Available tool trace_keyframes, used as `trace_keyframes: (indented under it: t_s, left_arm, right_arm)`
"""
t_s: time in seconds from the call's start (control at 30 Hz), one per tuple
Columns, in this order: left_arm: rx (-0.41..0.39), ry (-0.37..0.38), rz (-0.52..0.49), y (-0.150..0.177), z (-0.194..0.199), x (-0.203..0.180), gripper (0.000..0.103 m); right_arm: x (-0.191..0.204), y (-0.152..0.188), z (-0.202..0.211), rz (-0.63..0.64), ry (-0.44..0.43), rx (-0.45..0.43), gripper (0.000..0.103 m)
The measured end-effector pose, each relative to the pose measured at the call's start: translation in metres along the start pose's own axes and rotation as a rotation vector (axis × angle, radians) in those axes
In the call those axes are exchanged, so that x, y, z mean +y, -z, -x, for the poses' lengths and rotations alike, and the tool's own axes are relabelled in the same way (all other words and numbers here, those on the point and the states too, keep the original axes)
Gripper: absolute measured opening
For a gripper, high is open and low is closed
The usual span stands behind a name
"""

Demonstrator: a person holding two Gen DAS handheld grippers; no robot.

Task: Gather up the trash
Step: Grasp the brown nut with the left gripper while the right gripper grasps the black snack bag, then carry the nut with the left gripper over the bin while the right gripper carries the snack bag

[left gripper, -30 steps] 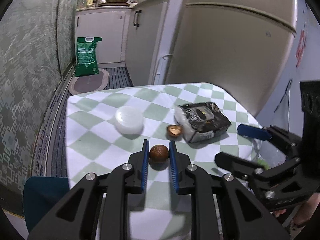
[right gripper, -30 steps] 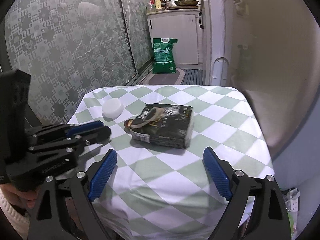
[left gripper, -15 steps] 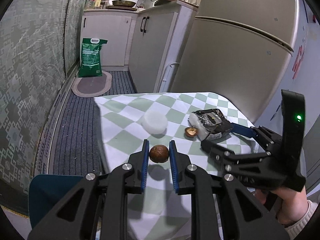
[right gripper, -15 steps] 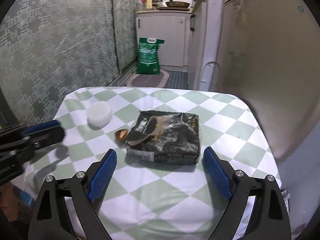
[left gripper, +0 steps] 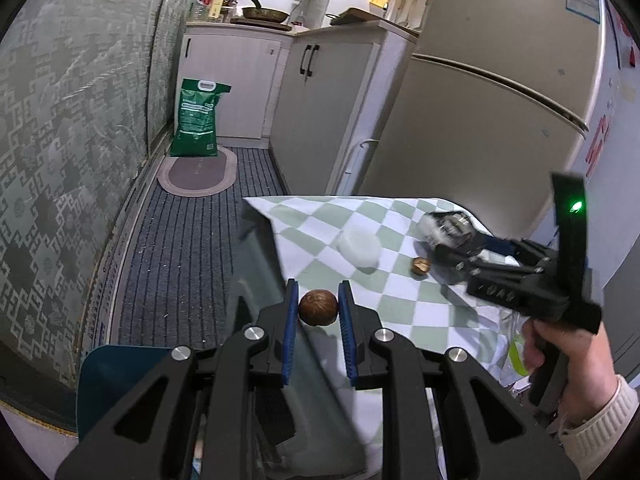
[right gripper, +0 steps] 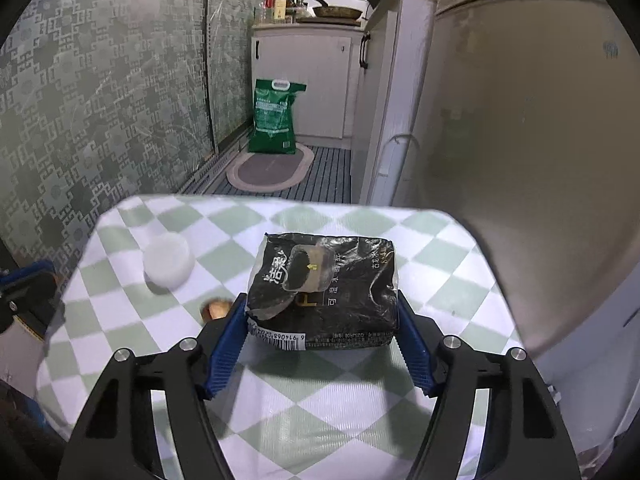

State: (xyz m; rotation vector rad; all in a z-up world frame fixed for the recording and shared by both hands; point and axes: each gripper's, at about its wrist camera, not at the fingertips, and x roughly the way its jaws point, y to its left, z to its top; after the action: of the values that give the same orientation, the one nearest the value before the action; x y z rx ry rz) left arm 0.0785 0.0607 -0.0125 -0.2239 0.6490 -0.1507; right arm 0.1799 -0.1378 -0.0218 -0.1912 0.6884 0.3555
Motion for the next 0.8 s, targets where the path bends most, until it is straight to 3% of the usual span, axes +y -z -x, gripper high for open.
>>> trace_keyframes:
  t_s: [0.47, 0.8]
  left_arm:
    - [0.011, -0.061, 0.045, 0.013, 0.018, 0.051, 0.021]
    - [0.086, -0.104, 0.062, 0.043, 0.015, 0.085, 0.022]
  right_arm:
    - [0.052, -0.032, 0.031, 0.027, -0.136, -0.061, 0.070]
    - [0.105, -0.038, 0.036, 0.082, -0.265, -0.047, 0.070]
